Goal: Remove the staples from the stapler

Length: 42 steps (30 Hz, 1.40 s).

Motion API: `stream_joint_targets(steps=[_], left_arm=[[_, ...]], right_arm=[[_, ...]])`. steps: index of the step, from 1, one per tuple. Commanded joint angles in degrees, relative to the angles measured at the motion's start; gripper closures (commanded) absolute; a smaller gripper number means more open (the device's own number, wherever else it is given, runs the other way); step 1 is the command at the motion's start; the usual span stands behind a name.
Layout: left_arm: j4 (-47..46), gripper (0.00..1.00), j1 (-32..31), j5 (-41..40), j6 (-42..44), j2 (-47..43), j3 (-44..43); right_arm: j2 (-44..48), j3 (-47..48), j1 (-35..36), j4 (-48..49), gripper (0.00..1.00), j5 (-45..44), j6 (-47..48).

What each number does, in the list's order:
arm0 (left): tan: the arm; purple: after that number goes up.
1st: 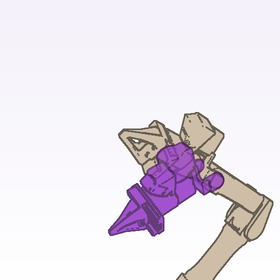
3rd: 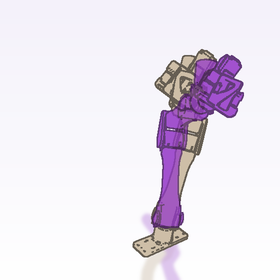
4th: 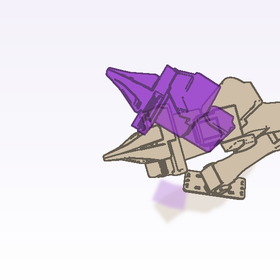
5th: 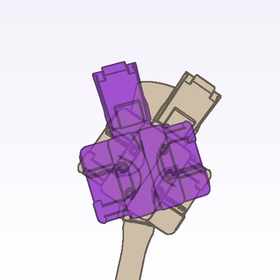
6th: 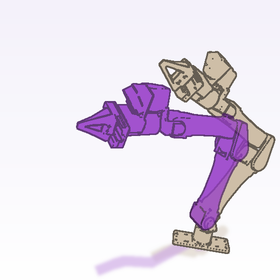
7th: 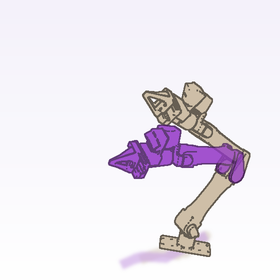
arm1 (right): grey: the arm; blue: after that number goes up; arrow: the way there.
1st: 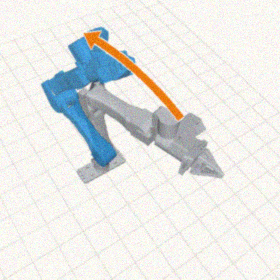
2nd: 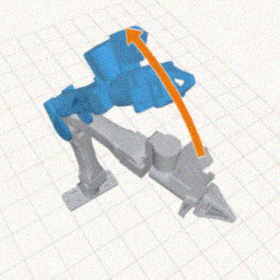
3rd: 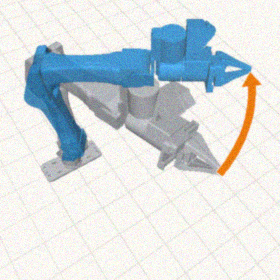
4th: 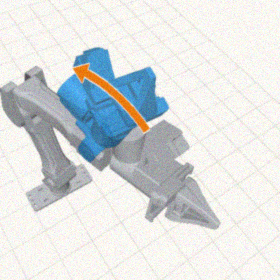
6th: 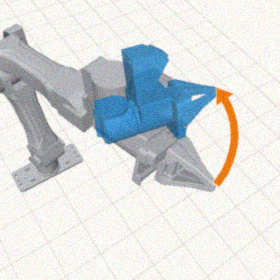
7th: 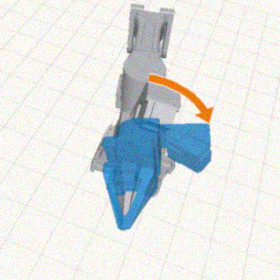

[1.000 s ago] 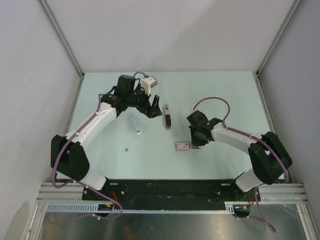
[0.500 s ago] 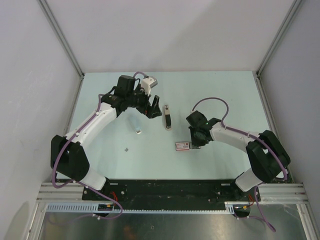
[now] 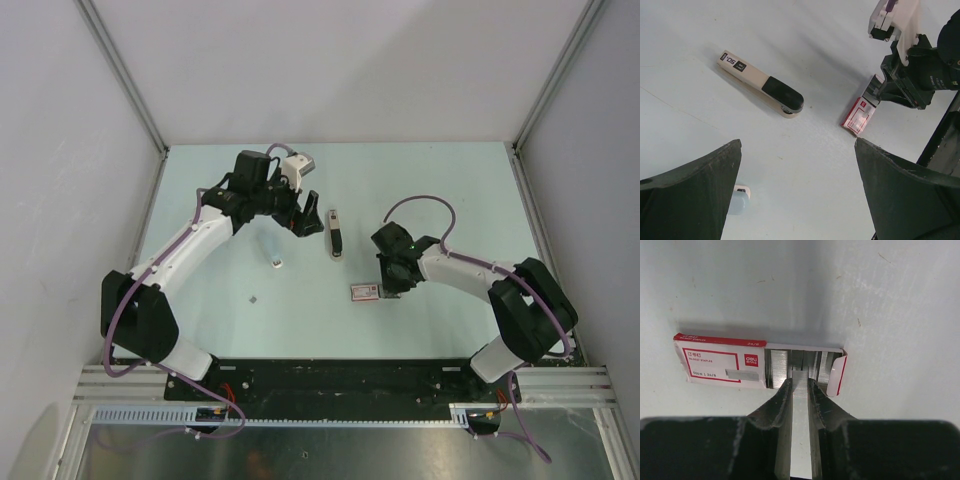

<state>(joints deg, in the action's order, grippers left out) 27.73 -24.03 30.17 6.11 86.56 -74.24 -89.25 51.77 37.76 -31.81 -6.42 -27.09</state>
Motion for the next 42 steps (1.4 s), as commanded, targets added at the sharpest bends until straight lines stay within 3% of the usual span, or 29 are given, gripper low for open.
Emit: stream_joint_targets(steps=[1, 14, 21, 27, 36, 42], left_arm=[[-0.04, 0.01, -0.34, 1.46, 3.53, -2.71, 0.34], [-0.05, 0.0, -0.32, 1.48, 3.84, -2.96, 0.67], [-0.09, 0.01, -0.31, 1.54, 3.74, -2.92, 0.59], [-0.07, 0.0, -0.32, 1.42, 3.72, -3.04, 0.47], [-0.04, 0.0, -0.34, 1.59, 3.46, -3.08, 0.41], [0.0, 0.0, -0.34, 1.56, 3.53, -3.01, 0.41]], right_arm=[[-0.92, 1.16, 0.02, 1.3, 0.82, -0.54, 0.25], [1.46, 1.23, 0.08, 1.23, 0.69, 0.99, 0.12], [5.58, 1.56, -0.12, -0.06, 0.69, 1.74, -0.31], [8.41, 1.44, -0.08, -4.17, 0.76, 0.14, -0.35], [8.86, -2.73, -0.58, -4.62, 0.98, 2.55, 0.11], [7.36, -4.57, -1.39, -2.35, 1.0, 6.36, 0.49]])
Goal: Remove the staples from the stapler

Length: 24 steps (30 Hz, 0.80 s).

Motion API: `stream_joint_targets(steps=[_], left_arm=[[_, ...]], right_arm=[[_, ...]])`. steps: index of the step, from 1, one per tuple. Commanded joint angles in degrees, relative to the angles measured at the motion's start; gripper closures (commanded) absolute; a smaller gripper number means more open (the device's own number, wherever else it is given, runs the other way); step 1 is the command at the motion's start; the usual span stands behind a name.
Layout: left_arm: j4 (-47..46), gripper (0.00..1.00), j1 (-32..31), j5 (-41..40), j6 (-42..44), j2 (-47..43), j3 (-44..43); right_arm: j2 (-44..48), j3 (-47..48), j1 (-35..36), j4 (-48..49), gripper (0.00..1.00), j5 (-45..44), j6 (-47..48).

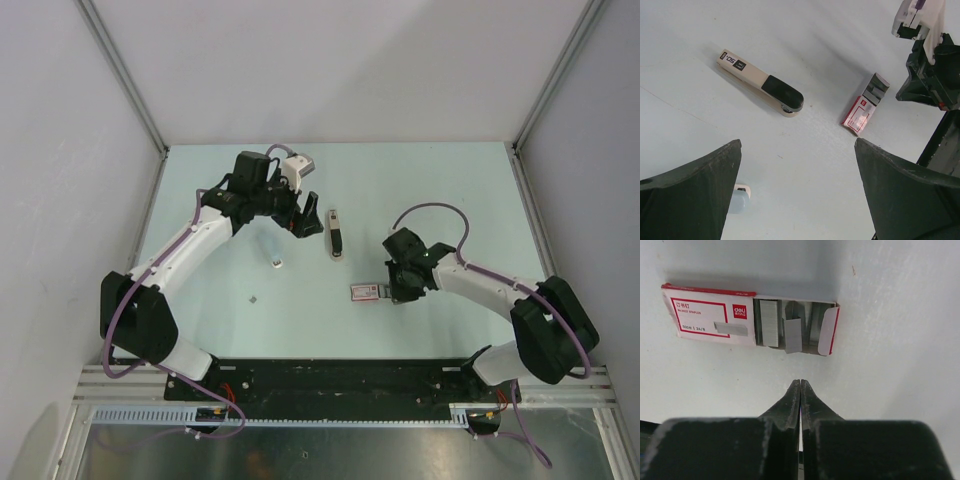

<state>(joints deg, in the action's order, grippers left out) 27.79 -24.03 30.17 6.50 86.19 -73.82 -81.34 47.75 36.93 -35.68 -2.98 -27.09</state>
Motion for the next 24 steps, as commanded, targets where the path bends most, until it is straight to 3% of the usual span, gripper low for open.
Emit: stream_joint_targets(steps=[1, 24], left_arm=[[-0.13, 0.0, -0.33, 1.56, 3.15, -2.58, 0.0], [-0.02, 0.01, -0.39, 1.65, 3.61, -1.68, -0.18]], right_arm=[[-0.91, -0.59, -0.68, 1.9, 1.0, 3.62, 0.61], [-5.79, 0.03, -4.67, 7.67, 1.0, 8.59, 2.7]])
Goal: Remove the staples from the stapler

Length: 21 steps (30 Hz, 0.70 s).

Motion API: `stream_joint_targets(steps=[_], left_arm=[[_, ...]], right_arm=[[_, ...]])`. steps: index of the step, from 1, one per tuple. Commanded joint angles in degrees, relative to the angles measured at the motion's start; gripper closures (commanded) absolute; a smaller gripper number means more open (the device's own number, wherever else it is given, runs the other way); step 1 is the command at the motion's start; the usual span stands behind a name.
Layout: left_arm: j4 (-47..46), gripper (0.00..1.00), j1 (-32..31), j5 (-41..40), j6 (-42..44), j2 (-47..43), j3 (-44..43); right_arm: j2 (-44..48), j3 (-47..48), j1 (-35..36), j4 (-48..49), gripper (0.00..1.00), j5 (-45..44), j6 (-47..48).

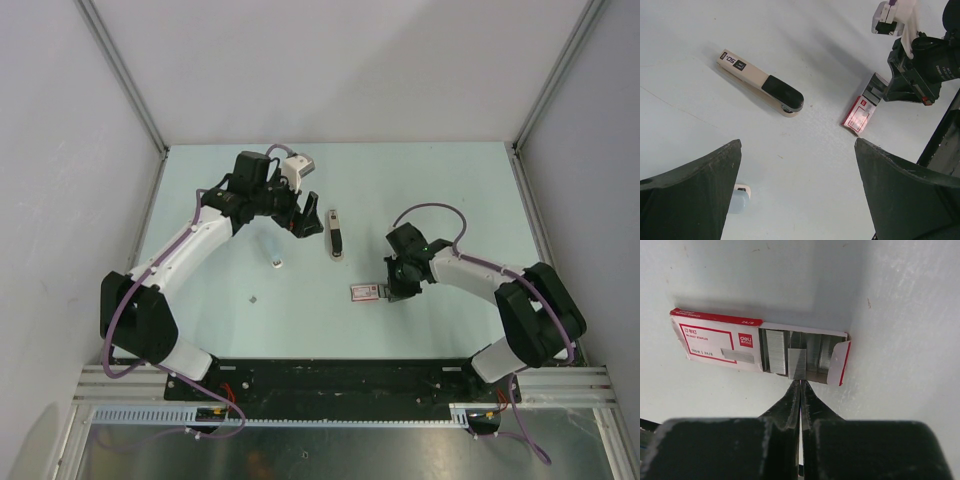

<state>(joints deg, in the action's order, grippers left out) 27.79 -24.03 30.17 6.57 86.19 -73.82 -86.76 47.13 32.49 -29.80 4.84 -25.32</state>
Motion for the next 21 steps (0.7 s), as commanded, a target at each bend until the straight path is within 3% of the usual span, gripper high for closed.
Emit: stream_joint_targets(steps=[1, 13, 21], left_arm=[[-0.02, 0.01, -0.44, 1.69, 3.5, -1.66, -0.14], [-0.05, 0.01, -1.31, 1.6, 3.94, -1.5, 0.91], [-0.02, 0.01, -5.37, 0.25, 9.25, 0.65, 3.03]], right_arm=[[-0.48, 0.79, -0.23, 1.87, 1.0, 0.82, 0.95], [2.51, 1.92, -0.37, 0.07, 1.0, 2.35, 1.3], [11.35, 2.3, -7.82, -3.25, 0.86, 6.11, 1.55]])
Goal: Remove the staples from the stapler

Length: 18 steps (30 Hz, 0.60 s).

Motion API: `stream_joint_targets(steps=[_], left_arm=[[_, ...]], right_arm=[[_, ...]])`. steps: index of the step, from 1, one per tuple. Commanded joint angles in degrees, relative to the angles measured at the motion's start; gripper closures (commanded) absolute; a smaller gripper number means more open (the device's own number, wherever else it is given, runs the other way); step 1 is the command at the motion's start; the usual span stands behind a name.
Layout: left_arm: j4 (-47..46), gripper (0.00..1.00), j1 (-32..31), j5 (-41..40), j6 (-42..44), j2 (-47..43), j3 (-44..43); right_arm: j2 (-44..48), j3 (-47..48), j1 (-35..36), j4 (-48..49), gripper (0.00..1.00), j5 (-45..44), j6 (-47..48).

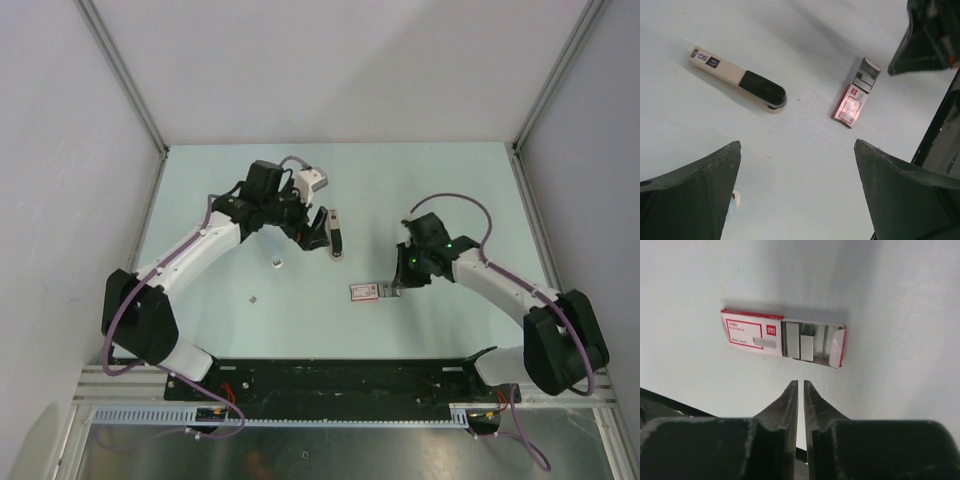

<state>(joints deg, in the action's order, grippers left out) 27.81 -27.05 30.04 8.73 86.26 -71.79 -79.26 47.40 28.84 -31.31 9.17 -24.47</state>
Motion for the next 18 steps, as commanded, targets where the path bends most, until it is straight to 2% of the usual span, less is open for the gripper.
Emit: stream_joint_targets(steps=[1, 9, 18], left_arm=[[-0.08, 0.01, -2.94, 0.29, 7.96, 1.02, 1.37], [-1.1, 0.01, -9.82, -5.34, 14.58, 5.43, 4.23], [-4.24, 0.0, -14.35, -10.43, 19.23, 11.86, 5.76]], right_arm=[[3.94, 1.93, -5.21, -1.92, 0.84, 1.41, 0.72], [1.49, -2.88, -11.63, 3.65, 0.83, 3.22, -0.93], [-2.63, -8.97, -15.88, 15.01, 0.78, 13.73, -4.87]])
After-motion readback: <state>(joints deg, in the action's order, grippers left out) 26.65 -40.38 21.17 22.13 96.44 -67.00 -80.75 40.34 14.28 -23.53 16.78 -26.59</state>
